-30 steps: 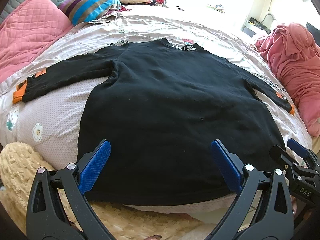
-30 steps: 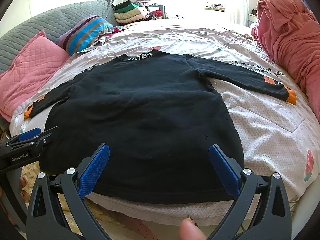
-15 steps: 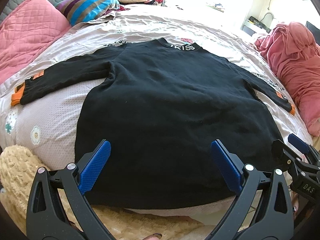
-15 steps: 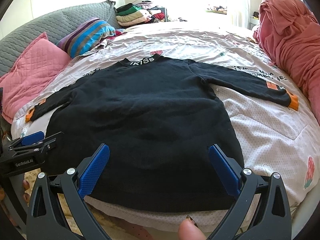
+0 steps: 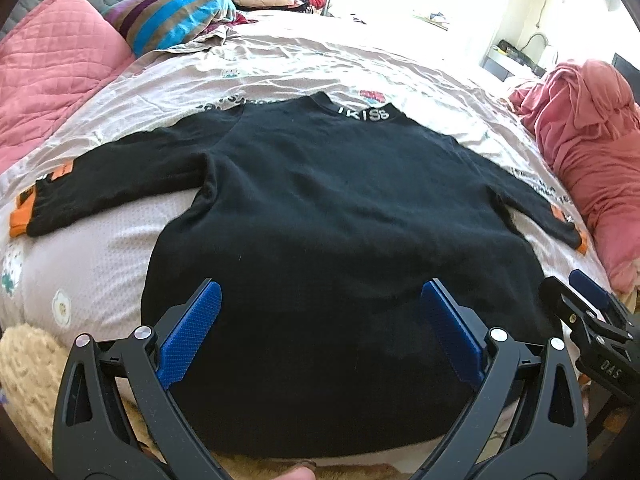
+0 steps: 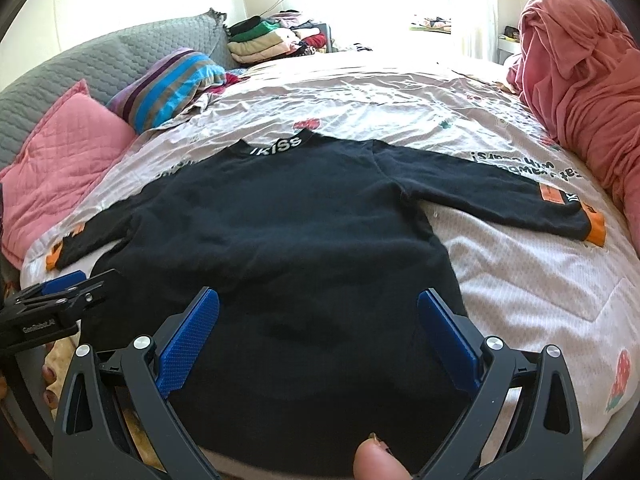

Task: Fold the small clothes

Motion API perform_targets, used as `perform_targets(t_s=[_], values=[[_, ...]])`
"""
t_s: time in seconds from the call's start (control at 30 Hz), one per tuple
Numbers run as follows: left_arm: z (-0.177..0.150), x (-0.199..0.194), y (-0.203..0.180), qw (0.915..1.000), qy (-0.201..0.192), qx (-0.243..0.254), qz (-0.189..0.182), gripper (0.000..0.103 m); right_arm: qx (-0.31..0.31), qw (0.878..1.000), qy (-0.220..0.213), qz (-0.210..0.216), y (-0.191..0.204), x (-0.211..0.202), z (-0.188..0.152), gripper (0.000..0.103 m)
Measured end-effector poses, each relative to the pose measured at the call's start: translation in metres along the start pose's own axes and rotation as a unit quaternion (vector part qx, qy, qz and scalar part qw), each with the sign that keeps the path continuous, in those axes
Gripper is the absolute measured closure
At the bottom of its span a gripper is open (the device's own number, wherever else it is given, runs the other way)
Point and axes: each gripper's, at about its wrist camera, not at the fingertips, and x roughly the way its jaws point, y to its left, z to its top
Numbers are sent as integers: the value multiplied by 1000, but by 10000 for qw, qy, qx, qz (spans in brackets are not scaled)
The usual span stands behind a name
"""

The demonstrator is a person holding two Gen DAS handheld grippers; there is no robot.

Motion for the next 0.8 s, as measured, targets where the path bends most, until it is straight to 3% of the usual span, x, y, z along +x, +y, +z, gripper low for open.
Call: perform_targets(t_s=[0.5,0.8], values=[[38,22,-1,9996,28,-117,-240,9,421,9991,-8,-31,-27,31,31,4],[65,45,-18,9998,89,140,-138,9,731,9971,-70,-177,-55,42,48,4]])
